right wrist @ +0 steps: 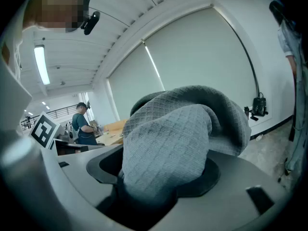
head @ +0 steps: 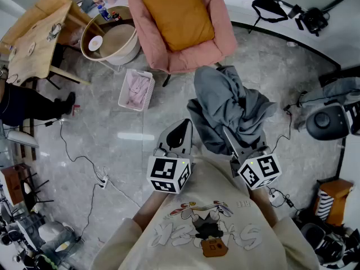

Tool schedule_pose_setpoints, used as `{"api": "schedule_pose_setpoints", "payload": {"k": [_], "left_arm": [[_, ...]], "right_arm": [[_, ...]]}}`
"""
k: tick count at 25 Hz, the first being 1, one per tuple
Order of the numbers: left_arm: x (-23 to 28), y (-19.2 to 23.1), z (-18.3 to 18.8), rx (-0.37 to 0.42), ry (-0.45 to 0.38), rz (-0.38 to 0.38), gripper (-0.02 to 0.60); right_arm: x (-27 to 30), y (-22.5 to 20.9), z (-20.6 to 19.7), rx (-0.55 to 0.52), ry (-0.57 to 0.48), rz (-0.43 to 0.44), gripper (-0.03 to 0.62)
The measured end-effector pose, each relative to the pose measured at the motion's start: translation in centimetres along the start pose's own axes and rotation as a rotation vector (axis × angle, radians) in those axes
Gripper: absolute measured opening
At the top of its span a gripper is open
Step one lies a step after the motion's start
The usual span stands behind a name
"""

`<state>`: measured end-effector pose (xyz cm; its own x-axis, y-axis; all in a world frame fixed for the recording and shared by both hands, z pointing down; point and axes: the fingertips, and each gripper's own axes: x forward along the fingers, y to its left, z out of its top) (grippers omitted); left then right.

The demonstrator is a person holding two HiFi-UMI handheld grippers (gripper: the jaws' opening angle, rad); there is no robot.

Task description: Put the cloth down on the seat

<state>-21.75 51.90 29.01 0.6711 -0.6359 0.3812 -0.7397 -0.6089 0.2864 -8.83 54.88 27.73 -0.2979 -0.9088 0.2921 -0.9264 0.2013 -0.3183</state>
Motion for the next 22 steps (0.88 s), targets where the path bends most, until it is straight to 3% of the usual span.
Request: {"api": "schedule_pose_setpoints", "payload": {"k": [3, 7, 11, 14, 17, 22], "left_arm": [[-0.6, -3.9, -1.8, 0.027, 0.021, 0.009, 0.006], [-1.4, -9.5, -4.5, 0.002, 0.054, 0.028, 0.005], [-1.1, -16.1, -7.1, -0.020, 0.076, 0.004, 0.005], [-0.9, -19.5, -9.2, -0.018, 0.105, -0.011, 0.006], [-0.8, -20.9, -11.1, -0.005, 0.140, -0.015, 0.005], [-1.3, -19.7, -11.9, 0.009, 0.175, 0.032, 0.005]], "right_arm": [[-4.3, -1.3, -1.3, 0.019, 0.008, -0.006, 0.336], [-10.6, -3.4, -2.3, 0.101, -0.011, -0.022, 0.336], [-16.1, -5.5, -2.7, 0.170, -0.039, -0.010, 0.336], [-18.6, -7.3, -4.7, 0.172, 0.003, -0.018, 0.336], [-20.4, -8.9, -7.3, 0.186, 0.040, -0.043, 0.333], [-20.8, -10.6, -9.9, 0.216, 0.076, -0.073, 0.330]]}}
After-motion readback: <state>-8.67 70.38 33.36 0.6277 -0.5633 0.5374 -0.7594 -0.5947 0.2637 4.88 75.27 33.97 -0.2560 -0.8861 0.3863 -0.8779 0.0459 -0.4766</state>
